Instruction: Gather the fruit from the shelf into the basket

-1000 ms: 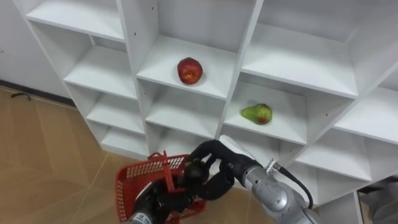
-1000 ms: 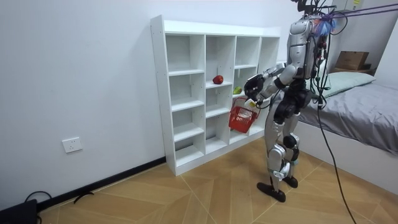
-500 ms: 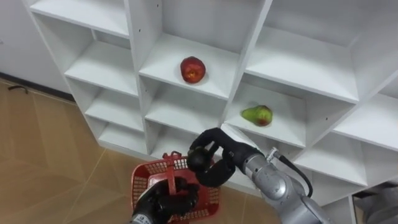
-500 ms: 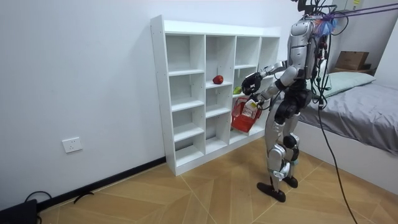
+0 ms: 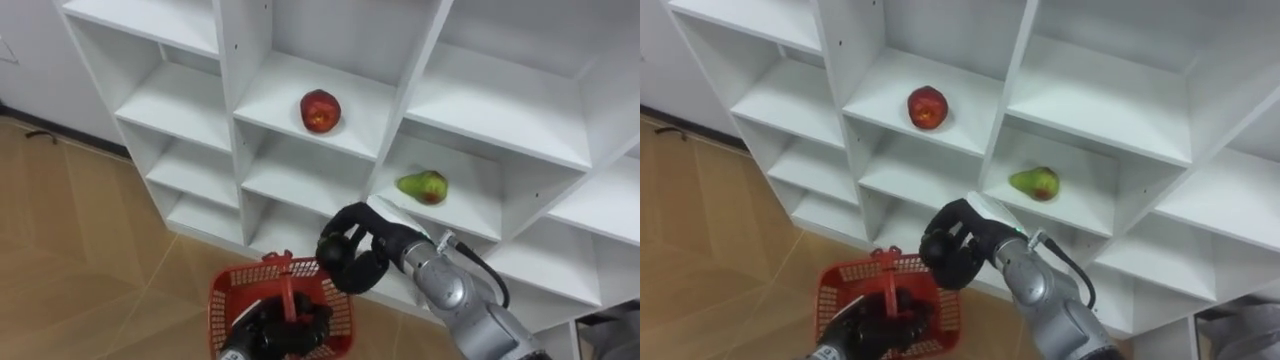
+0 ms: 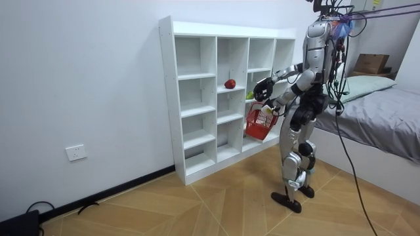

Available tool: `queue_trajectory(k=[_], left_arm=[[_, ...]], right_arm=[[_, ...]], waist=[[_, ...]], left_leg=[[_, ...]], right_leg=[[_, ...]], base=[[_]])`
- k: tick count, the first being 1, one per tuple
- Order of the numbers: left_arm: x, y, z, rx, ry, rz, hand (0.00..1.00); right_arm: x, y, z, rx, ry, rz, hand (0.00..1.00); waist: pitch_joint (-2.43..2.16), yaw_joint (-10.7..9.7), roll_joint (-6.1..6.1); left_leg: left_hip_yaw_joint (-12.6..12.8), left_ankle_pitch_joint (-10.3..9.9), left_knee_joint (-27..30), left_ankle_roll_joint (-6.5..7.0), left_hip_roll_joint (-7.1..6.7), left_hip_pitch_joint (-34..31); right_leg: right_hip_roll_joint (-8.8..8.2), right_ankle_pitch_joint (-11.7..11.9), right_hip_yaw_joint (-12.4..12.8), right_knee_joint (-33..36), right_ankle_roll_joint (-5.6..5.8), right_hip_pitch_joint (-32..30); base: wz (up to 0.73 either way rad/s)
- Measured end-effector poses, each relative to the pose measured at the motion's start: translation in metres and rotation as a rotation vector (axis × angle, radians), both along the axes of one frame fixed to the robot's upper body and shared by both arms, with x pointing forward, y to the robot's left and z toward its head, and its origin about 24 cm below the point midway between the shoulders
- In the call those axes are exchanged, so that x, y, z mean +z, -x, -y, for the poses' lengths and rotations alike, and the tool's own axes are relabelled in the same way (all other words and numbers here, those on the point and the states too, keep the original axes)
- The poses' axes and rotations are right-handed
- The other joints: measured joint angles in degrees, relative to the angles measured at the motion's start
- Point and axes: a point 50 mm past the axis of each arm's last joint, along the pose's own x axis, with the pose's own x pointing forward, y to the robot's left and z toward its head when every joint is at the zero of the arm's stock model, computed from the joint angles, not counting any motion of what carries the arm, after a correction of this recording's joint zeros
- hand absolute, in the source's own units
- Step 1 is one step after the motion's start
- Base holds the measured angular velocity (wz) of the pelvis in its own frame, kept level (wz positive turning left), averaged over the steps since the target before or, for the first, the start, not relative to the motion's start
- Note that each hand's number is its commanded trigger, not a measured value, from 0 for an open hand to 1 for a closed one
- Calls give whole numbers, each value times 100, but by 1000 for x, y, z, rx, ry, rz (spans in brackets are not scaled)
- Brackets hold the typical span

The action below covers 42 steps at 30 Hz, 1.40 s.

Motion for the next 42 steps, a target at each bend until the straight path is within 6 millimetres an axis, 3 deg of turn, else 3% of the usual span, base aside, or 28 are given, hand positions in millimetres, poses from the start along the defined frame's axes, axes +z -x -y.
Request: queue_trajectory(k=[19,21,22,23,42], left_arm=[[4,-2,7,-32,28,22,100],[6,-4,9,-33,34,36,100],[8,-6,10,-34,37,44,100],[8,-6,10,-33,37,44,100],[13,-10,13,-33,51,75,100]], right_arm=[[-15,5,5,-10,29,-66,100],[-17,6,2,1,28,-72,75],[-18,6,2,0,29,-77,28],[-18,6,3,-1,32,-78,1],[-29,13,2,15,44,-120,0]], waist=[[-1,156,-3],[-1,160,-4],[-1,167,-5],[0,168,-6],[4,165,-18]], left_leg=[[-73,10,37,13,-17,-77],[-72,11,36,13,-18,-79],[-72,11,34,14,-21,-79],[-69,11,34,14,-21,-79],[-73,11,33,13,-14,-97]], right_leg=[[-13,-20,-73,10,7,-11],[-17,-22,-80,10,8,-14],[-22,-25,-84,10,10,-15],[-25,-28,-85,10,13,-16],[-17,-33,-87,20,12,-35]], base=[[2],[0],[0],[0],[0]])
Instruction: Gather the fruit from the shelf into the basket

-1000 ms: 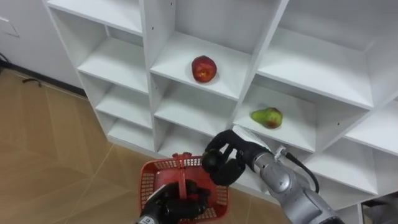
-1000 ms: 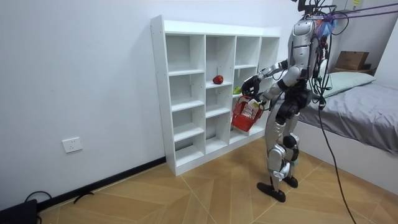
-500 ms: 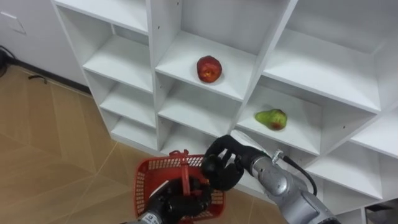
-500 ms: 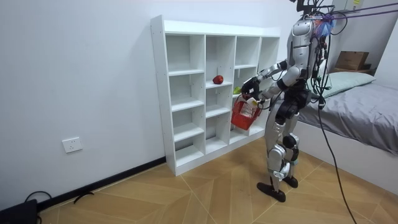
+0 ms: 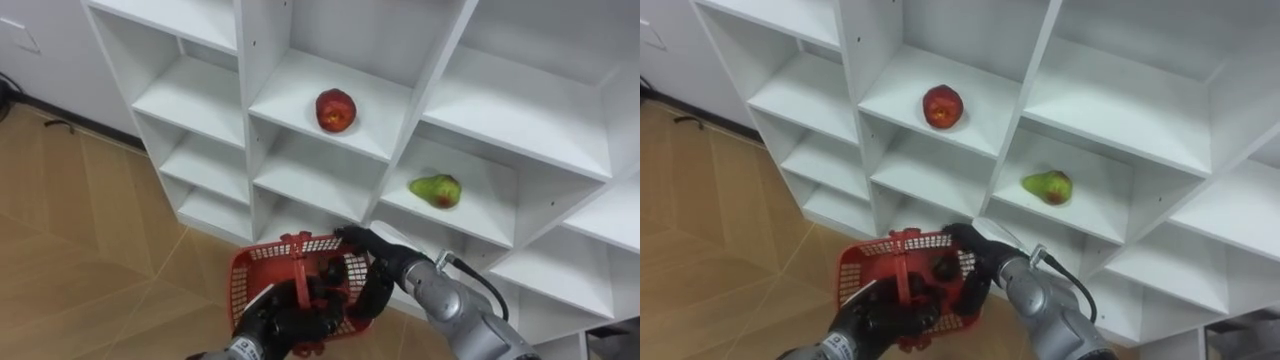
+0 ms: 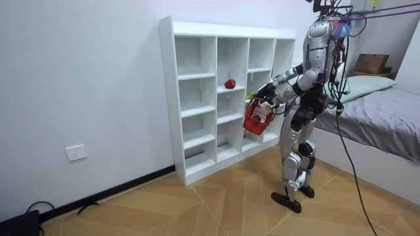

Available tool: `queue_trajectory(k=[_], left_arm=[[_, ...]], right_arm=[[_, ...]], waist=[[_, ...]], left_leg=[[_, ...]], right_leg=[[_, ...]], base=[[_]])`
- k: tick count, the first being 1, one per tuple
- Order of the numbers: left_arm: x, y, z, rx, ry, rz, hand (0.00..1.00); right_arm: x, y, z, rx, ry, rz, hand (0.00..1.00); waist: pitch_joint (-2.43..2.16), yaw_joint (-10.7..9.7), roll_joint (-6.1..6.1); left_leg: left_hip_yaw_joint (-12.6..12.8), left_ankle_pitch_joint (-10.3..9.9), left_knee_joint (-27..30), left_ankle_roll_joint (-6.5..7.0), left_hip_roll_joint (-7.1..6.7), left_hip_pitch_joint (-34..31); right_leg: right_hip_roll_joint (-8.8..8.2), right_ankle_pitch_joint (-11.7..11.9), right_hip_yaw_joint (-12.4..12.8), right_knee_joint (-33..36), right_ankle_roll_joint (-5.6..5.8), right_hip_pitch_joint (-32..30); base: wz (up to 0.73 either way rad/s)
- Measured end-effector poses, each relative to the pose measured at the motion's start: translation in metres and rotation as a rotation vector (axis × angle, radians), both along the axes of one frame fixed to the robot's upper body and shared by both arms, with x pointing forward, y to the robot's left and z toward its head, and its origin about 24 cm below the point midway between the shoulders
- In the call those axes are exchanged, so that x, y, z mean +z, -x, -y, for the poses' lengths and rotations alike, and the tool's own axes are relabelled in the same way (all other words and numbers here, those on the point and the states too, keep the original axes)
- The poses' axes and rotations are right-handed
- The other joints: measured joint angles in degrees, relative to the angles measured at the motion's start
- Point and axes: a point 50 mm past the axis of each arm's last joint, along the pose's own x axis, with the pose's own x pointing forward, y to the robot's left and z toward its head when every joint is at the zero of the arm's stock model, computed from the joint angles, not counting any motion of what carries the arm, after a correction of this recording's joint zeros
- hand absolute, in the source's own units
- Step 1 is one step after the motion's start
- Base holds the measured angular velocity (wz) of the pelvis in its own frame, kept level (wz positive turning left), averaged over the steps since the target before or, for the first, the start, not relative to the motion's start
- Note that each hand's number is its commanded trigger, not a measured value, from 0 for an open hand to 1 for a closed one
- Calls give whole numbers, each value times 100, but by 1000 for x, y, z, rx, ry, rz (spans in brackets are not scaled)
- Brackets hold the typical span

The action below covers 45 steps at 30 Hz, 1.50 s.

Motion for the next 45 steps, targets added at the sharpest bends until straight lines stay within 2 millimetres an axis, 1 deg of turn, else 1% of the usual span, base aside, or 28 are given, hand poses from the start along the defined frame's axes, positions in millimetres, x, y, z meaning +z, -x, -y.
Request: queue_trajectory(k=[17,21,22,24,26,29,30,32,34,37,39,40,43,45], left_arm=[[0,0,-1,2,-2,0,100],[0,-1,-3,11,-4,2,100],[0,-1,-4,15,-7,3,100],[-2,-1,-7,25,-13,-2,100],[-6,2,-9,31,-24,-23,100],[-8,4,-10,34,-30,-34,100],[-8,4,-11,35,-33,-35,100],[-10,7,-17,57,-40,-43,100],[-10,7,-21,74,-44,-45,100],[-11,8,-25,75,-55,-48,100],[-12,10,-27,82,-56,-53,100],[-13,12,-28,90,-57,-60,100],[-15,17,-30,99,-59,-75,100],[-15,17,-30,101,-60,-75,100]], right_arm=[[0,0,-1,9,-6,6,0],[4,-2,-3,26,4,32,0],[8,-3,-4,35,6,52,0],[23,-8,-9,54,-12,117,0],[45,-16,-14,64,-59,215,0],[62,-22,-16,64,-89,290,0],[65,-22,-16,67,-94,300,0],[79,-24,-18,82,-119,346,0],[91,-26,-17,85,-135,387,0],[106,-30,-18,102,-144,442,0],[114,-31,-17,115,-152,466,0],[120,-31,-17,118,-159,486,0],[129,-35,-13,98,-165,525,0],[137,-40,-12,94,-166,553,0]], waist=[[-1,-6,30],[-2,-30,29],[-2,-40,30],[0,-75,37],[1,-100,52],[10,-83,77],[12,-77,84],[14,-66,99],[11,-67,95],[-3,-62,74],[-23,-62,44],[-41,-44,17],[-40,-64,-33],[-35,-71,-65]], left_leg=[[-18,0,-1,0,5,20],[-19,-1,-1,0,6,14],[-16,0,-1,0,5,12],[-16,-1,1,0,4,5],[-18,-1,-5,-1,5,39],[9,-1,-14,-1,6,105],[17,-1,-15,-1,8,108],[44,-1,-24,-1,12,121],[47,-1,-38,-1,14,118],[50,0,-52,-1,13,138],[50,1,-42,-1,10,138],[52,1,-51,-1,10,150],[54,2,-94,0,8,240],[56,2,-101,0,8,261]], right_leg=[[-2,2,-28,14,-2,19],[-1,2,-27,18,-2,9],[0,2,-17,19,-2,10],[3,3,-17,15,-3,6],[5,4,-29,13,-4,34],[7,4,29,18,-4,49],[11,4,47,17,-4,48],[22,6,114,16,-8,46],[24,7,116,18,-9,48],[22,7,114,21,-10,57],[20,7,111,21,-10,56],[20,7,118,21,-10,58],[16,6,126,19,-8,130],[18,6,130,19,-8,139]], base=[[0],[0],[0],[0],[0],[-4],[-11],[-10],[-2],[0],[0],[0],[0],[0]])
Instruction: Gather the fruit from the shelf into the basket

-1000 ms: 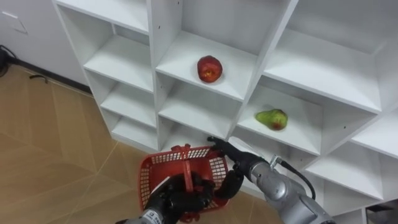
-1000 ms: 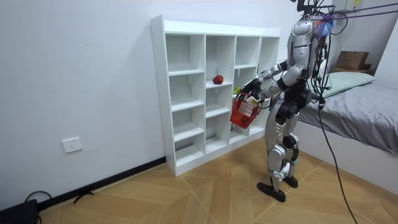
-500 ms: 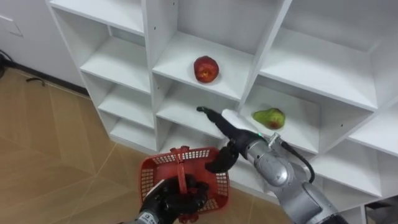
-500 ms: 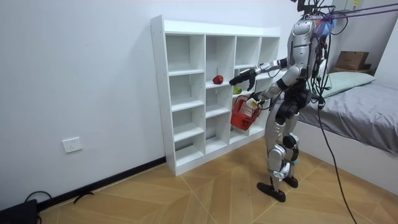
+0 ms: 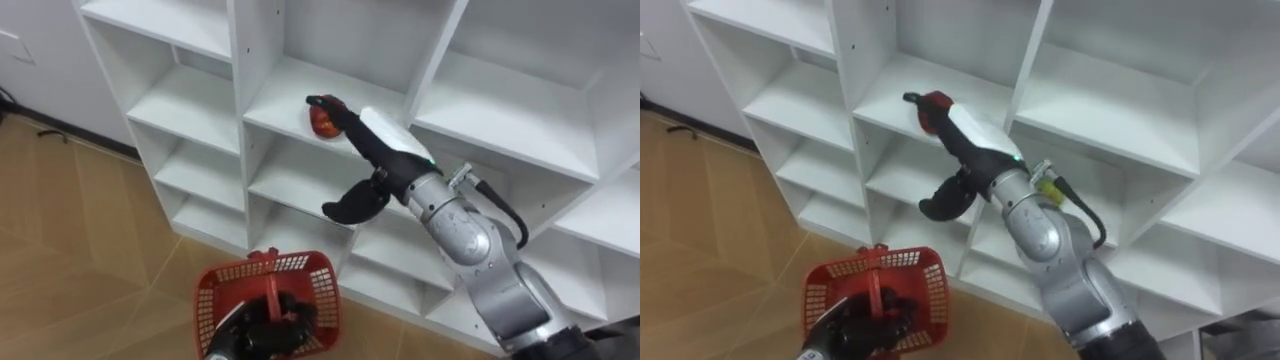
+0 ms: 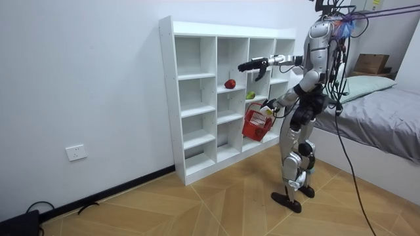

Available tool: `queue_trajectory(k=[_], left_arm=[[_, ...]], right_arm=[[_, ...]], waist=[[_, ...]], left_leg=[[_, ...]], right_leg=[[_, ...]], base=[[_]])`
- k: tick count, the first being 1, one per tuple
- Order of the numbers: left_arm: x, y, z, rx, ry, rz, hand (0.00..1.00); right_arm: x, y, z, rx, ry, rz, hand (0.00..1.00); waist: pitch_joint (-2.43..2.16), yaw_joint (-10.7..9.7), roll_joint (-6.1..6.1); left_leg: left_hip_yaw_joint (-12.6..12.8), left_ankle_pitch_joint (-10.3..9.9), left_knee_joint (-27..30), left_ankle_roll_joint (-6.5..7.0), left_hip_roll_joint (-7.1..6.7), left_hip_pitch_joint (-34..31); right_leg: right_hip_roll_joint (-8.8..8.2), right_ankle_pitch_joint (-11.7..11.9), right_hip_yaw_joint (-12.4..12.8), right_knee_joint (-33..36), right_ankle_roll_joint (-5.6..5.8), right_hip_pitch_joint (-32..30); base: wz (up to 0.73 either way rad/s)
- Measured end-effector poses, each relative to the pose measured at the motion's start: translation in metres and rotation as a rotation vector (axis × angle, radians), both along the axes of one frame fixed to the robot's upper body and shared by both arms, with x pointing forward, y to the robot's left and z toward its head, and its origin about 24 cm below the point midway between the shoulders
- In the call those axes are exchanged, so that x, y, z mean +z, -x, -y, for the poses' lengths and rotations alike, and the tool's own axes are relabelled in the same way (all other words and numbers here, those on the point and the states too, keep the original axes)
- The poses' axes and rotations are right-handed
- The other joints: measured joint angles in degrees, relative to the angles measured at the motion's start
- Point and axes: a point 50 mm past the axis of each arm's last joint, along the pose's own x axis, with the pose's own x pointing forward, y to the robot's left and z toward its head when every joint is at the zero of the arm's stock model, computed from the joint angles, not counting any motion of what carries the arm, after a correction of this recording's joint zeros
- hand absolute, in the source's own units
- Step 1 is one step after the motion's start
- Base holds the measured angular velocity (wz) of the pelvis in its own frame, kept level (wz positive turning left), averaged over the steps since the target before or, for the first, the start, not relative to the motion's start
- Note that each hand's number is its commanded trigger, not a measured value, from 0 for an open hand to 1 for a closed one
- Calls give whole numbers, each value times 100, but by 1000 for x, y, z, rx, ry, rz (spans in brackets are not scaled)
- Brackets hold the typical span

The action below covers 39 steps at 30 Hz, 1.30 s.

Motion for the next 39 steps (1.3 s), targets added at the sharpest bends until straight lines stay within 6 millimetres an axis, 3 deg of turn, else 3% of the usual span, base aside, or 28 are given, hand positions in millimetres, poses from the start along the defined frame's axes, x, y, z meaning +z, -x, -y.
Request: queue_trajectory(k=[6,10,19,25,29,32,39], left_arm=[[-1,1,-2,2,-5,-4,100],[-3,4,-4,0,-13,-29,100],[-13,20,-9,12,-23,-88,100],[-14,18,-10,20,-25,-96,100],[-13,15,-15,51,-28,-92,100],[-12,13,-15,50,-28,-85,100],[-10,9,-15,45,-30,-72,100]], right_arm=[[16,-9,3,-24,9,71,0],[20,-13,2,-43,40,81,0],[51,-31,-2,-88,105,215,0],[34,-41,6,-147,141,143,0],[28,-43,11,-180,188,122,0],[20,-44,15,-202,203,85,0],[8,-59,25,-252,227,17,0]], waist=[[60,14,-121],[62,76,-142],[64,87,-136],[60,224,-165],[86,266,-284],[64,310,-381],[60,392,-447]], left_leg=[[-23,-1,-32,-2,3,7],[-27,-2,-33,-1,-3,12],[-88,-1,-29,-2,-5,35],[-105,0,-39,-1,-15,44],[-173,7,-51,-12,-11,-1],[-251,12,0,-21,-16,-44],[-369,14,79,-22,-33,-163]], right_leg=[[9,0,-14,-6,0,51],[6,0,-3,-14,1,48],[11,1,-36,-22,1,64],[-1,0,-85,-22,4,102],[6,-5,-189,-22,10,95],[10,-5,-230,-22,10,95],[-1,-4,-363,-21,10,36]], base=[[1],[0],[3],[3],[8],[15],[9]])
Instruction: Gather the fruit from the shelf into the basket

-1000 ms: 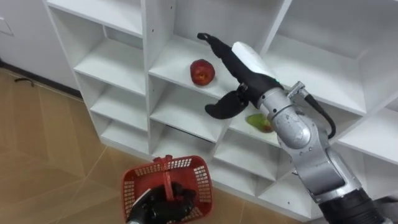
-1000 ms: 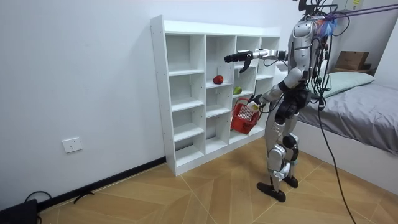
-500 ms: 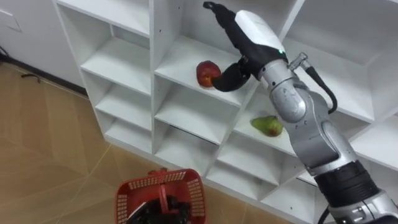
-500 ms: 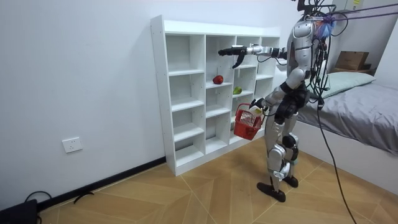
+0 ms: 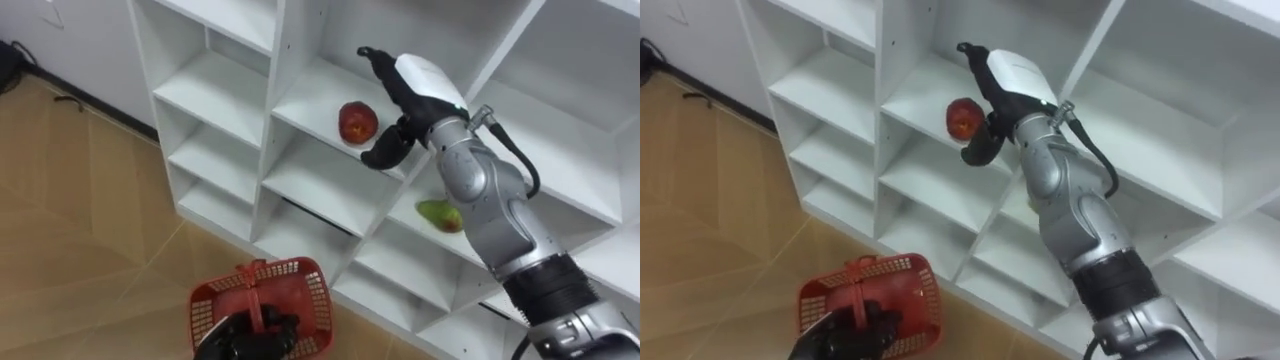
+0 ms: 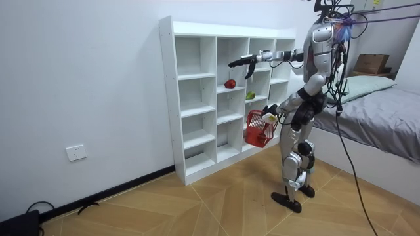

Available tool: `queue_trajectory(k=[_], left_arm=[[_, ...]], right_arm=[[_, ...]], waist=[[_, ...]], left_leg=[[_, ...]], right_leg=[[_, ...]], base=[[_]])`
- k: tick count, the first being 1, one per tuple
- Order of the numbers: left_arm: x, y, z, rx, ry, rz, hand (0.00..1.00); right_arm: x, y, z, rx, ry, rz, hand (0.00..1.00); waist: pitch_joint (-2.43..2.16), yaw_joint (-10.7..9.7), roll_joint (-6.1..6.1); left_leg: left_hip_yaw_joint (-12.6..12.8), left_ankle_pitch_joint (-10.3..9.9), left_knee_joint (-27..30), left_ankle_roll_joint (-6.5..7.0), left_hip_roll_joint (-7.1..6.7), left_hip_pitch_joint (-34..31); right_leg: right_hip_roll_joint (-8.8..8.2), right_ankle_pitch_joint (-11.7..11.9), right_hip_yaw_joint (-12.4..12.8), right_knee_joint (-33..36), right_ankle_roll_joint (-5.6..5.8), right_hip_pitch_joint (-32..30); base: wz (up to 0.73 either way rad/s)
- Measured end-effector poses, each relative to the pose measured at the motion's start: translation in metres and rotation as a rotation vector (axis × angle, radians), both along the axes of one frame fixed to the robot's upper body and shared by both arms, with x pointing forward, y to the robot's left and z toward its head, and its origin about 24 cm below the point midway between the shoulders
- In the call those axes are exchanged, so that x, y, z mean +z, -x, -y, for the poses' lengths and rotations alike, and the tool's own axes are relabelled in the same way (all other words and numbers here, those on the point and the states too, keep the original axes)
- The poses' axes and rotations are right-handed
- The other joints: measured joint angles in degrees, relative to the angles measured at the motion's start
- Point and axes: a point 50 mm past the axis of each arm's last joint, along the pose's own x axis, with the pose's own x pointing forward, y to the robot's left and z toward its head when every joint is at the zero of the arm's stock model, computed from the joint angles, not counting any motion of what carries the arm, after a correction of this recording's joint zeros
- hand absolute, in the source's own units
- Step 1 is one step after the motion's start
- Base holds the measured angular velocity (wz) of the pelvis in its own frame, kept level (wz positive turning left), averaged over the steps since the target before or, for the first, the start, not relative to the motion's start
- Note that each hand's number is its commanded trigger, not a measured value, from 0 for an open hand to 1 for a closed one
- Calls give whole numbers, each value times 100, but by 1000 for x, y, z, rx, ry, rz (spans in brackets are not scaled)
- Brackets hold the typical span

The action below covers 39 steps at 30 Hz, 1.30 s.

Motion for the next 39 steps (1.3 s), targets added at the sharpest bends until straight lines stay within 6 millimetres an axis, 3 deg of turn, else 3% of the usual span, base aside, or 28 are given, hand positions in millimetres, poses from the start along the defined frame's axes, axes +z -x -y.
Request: queue_trajectory(k=[8,19,27,39], left_arm=[[1,-5,-7,-7,-22,5,100],[-1,-6,-12,-1,-39,-7,100],[-1,-12,-15,-1,-51,2,100],[-3,-14,-15,2,-58,-8,100]], right_arm=[[-19,-10,15,-77,17,-79,0],[-14,-12,13,-73,17,-49,0],[-15,-15,16,-90,25,-27,0],[-18,-21,17,-109,45,-9,0]], waist=[[53,171,-83],[61,294,-92],[149,305,-179],[156,320,-180]], left_leg=[[-29,5,99,-6,-8,-243],[-24,16,96,2,-21,-494],[-20,32,97,13,-39,-639],[-5,35,96,18,-43,-697]], right_leg=[[-13,1,-136,-1,-1,-172],[-30,1,-126,14,-2,-444],[-42,1,-72,16,-2,-586],[-36,1,27,9,-2,-663]], base=[[2],[0],[0],[-1]])
